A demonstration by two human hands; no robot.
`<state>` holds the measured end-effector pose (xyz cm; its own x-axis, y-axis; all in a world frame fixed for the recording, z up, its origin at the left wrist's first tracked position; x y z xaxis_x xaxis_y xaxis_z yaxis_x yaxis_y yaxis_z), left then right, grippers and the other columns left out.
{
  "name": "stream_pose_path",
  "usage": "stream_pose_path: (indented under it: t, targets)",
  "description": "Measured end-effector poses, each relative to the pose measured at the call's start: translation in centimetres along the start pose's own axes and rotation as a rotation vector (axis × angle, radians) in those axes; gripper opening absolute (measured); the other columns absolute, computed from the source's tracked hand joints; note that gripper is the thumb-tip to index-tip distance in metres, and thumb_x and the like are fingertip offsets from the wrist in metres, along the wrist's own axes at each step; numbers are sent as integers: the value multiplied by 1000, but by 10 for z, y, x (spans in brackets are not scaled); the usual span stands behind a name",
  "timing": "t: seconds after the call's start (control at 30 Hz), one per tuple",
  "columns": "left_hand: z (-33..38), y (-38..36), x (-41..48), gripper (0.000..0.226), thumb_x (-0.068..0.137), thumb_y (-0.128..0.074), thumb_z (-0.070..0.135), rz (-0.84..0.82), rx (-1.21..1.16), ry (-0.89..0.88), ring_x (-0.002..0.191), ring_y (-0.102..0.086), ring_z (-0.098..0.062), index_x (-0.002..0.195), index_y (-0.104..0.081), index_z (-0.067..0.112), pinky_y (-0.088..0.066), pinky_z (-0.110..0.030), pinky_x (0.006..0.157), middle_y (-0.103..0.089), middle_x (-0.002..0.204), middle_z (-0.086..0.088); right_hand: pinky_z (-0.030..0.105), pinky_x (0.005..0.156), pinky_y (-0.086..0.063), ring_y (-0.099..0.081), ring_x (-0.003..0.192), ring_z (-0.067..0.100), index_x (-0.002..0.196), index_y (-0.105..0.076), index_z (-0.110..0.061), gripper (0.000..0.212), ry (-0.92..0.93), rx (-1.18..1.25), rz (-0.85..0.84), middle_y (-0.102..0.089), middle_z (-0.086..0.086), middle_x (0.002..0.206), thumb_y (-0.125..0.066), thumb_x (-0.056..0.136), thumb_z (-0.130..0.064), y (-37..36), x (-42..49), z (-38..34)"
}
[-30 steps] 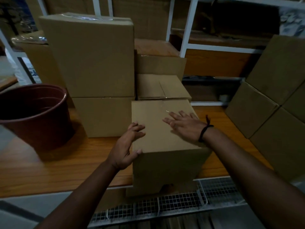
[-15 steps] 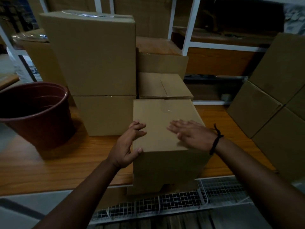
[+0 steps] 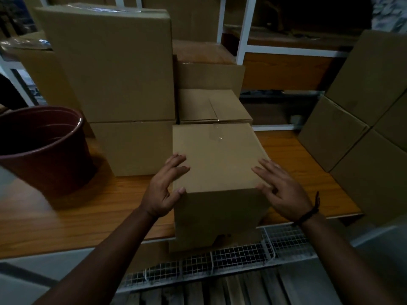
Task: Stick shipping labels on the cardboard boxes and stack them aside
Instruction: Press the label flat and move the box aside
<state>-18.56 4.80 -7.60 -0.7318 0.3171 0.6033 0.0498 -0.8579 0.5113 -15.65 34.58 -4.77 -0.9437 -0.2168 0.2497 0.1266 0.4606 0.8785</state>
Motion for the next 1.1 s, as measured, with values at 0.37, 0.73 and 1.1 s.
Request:
stream_pose_path:
  t: [0.37, 0.73, 1.1]
  targets:
    - [-6, -29, -74, 96, 86, -70, 18, -118, 215, -145, 134, -33, -57, 155, -8, 42, -51, -23, 96, -10, 155, -36, 46, 78, -59, -59, 107, 28, 145, -24, -56, 71, 49, 223, 248, -51, 12, 128, -65, 87, -45, -29, -42, 17]
    - [49, -1, -25, 52, 97, -49, 44, -11, 208, -116, 130, -48, -37, 147, -35, 40, -54, -31, 90, -27, 151, -34, 41, 75, -60, -62, 107, 25, 147, -26, -47, 92, 32, 128, 326, -49, -3, 140, -79, 76, -23, 56, -13, 4]
    - [60, 5, -7, 57, 91, -57, 49, -19, 161, -34, 136, -43, -32, 144, -36, 50, -58, -47, 87, -31, 155, -22, 30, 66, -58, -62, 108, 28, 124, -49, -29, 51, 16, 313, 512, -48, 6, 140, -72, 81, -42, 55, -23, 23]
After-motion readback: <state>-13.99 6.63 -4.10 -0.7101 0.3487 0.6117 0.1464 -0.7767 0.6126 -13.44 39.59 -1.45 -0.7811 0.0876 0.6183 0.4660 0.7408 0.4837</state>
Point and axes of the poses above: each hand's wrist, its own x-axis towards the middle knuckle, its own y-axis out of the back of the hand, z = x × y, the point moved 7 cm from there along x, towards the middle knuckle
